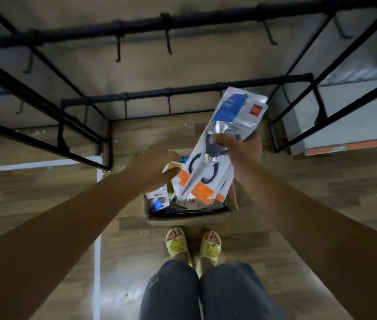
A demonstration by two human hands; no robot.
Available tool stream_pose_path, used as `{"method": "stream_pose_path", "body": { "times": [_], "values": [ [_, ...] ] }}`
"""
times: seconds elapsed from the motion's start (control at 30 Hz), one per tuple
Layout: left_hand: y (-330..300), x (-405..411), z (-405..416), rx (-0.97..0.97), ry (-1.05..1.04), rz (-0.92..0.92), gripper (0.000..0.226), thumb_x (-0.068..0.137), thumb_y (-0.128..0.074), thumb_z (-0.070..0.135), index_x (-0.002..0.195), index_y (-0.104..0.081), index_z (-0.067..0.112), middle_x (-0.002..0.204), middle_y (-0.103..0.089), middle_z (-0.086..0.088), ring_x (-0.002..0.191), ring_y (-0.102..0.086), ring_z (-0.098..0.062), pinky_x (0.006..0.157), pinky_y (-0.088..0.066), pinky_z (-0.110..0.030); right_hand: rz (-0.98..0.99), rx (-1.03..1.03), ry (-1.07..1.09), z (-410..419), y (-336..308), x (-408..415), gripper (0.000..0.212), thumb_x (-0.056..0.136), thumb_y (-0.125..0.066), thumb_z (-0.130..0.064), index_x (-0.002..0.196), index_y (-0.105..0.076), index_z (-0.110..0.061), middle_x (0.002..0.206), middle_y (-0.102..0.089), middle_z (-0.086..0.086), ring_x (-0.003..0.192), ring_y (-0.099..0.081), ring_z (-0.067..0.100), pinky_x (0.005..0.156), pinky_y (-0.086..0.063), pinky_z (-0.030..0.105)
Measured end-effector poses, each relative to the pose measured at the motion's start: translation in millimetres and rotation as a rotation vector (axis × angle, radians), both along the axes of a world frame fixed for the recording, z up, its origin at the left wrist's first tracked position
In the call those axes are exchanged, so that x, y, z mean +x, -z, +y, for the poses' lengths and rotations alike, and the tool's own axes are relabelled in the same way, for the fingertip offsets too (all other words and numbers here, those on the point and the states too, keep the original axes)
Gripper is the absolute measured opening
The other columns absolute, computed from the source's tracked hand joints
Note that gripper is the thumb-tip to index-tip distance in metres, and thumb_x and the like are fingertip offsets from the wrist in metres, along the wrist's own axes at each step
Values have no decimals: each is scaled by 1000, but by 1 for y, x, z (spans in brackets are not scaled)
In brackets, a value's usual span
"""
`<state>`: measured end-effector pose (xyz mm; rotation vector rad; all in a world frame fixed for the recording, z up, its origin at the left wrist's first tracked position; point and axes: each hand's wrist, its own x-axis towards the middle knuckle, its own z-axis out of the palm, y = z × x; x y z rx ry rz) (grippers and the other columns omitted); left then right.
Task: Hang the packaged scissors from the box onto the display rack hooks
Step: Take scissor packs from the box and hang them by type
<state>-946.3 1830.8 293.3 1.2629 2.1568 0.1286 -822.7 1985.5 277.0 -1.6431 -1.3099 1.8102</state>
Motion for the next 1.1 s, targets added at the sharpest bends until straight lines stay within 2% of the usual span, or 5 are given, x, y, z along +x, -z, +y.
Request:
{"method": "stream_pose_path", "body": {
  "times": [0.27, 0.43, 0.67, 0.83, 1.1],
  "values": [
    [-163, 24, 38, 451, -371, -313, 68, 80, -70, 35, 138, -37, 21, 114, -49, 7, 109, -47, -8, 84, -38, -19, 381, 250, -344, 23, -201, 34, 48, 69, -75, 6, 113, -60, -7, 98, -72, 2, 85, -70, 12, 62, -56, 23],
    [-239, 33, 41, 549, -267, -482, 75, 65, -76, 49, 129, -39, 32, 119, -56, 17, 108, -53, 4, 81, -42, -5, 509, 457, -539, 30, -286, 42, 41, 67, -76, 5, 102, -69, -15, 89, -73, -5, 81, -69, 8, 65, -53, 18],
    [-318, 36, 37, 787, -257, -739, 71, 67, -70, 18, 133, -43, 18, 127, -61, -4, 115, -59, -21, 97, -47, -37, 667, 625, -727, 26, -376, 36, 47, 71, -72, 4, 116, -60, -7, 105, -70, 7, 96, -67, 20, 79, -55, 33],
    [-353, 43, 31, 962, -264, -1051, 55, 69, -63, 8, 123, -54, 9, 101, -70, -5, 90, -68, -20, 72, -55, -29, 772, 617, -698, 8, -417, 23, 53, 60, -70, -12, 112, -62, -8, 91, -71, 0, 87, -68, 18, 76, -52, 33],
    [-369, 42, 11, 1161, -320, -1042, 39, 77, -58, 14, 116, -56, 6, 95, -73, -5, 83, -70, -19, 68, -55, -27, 1045, 585, -445, -22, -433, 0, 75, 61, -73, -2, 122, -36, -23, 108, -64, -3, 98, -65, 16, 81, -54, 32]
  ]
}}
